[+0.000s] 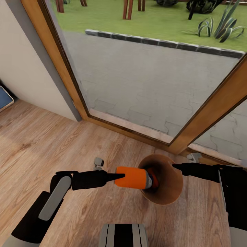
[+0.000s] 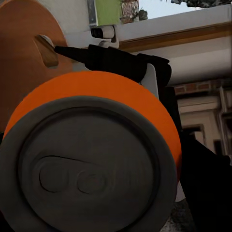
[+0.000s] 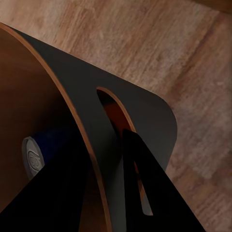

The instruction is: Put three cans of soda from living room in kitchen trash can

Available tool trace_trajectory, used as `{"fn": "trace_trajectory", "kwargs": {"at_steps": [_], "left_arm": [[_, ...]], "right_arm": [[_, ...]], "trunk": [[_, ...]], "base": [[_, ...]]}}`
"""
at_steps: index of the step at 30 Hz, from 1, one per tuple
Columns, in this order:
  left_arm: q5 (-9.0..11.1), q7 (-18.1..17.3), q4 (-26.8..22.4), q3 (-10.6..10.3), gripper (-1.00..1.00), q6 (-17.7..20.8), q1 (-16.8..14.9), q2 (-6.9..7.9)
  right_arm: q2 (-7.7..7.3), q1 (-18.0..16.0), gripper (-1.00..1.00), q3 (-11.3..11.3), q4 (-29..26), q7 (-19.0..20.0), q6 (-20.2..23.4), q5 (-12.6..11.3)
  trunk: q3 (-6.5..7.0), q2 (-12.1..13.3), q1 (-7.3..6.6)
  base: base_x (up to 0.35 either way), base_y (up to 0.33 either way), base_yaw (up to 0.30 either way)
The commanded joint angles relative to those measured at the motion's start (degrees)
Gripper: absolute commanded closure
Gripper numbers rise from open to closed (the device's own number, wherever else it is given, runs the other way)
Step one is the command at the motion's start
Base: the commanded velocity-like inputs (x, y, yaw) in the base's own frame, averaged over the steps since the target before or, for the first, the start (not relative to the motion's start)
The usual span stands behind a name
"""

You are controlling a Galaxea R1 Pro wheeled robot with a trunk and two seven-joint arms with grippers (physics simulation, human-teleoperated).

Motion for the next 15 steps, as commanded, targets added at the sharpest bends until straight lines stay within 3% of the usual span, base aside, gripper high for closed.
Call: {"fn": "trace_trajectory", "kwargs": {"at_steps": [1,8,9,10,11,15], "left_arm": [[0.0,-0.1,0.0,0.0,1.0,0.0,0.0,0.0],[-0.4,0.3,0.0,0.0,1.0,0.0,0.0,-1.32],[-0.6,0.7,0.0,0.0,1.0,0.0,0.0,-2.03],[-1.2,2.7,0.0,0.0,1.0,0.0,0.0,-3.78],[-1.4,3.5,0.0,0.0,1.0,0.0,0.0,-4.28],[-2.4,13.3,0.0,0.0,1.0,0.0,-0.1,-9.52]], "right_arm": [[0.01,0.0,1.0,0.0,0.0,0.1,0.9,-1.2],[0.01,0.0,1.0,0.0,0.0,0.2,0.9,-1.2],[0.01,0.0,1.0,0.0,0.0,0.2,0.9,-1.2],[0.01,0.0,1.0,0.0,0.0,0.2,0.9,-1.2],[-0.01,0.0,1.0,0.0,0.0,0.2,0.9,-1.2],[-0.08,0.0,1.0,0.0,0.0,0.2,0.9,-1.2]], "trunk": [[0.0,0.0,-0.01],[0.0,0.0,-0.01],[0.0,0.0,-0.01],[0.0,0.0,-0.01],[0.0,0.0,-0.01],[0.0,0.0,-0.01]], "base": [[0.0,0.0,0.0],[0.0,0.0,0.0],[0.0,0.0,0.0],[0.0,0.0,0.0],[0.0,0.0,0.0],[0.0,0.0,0.0]]}}
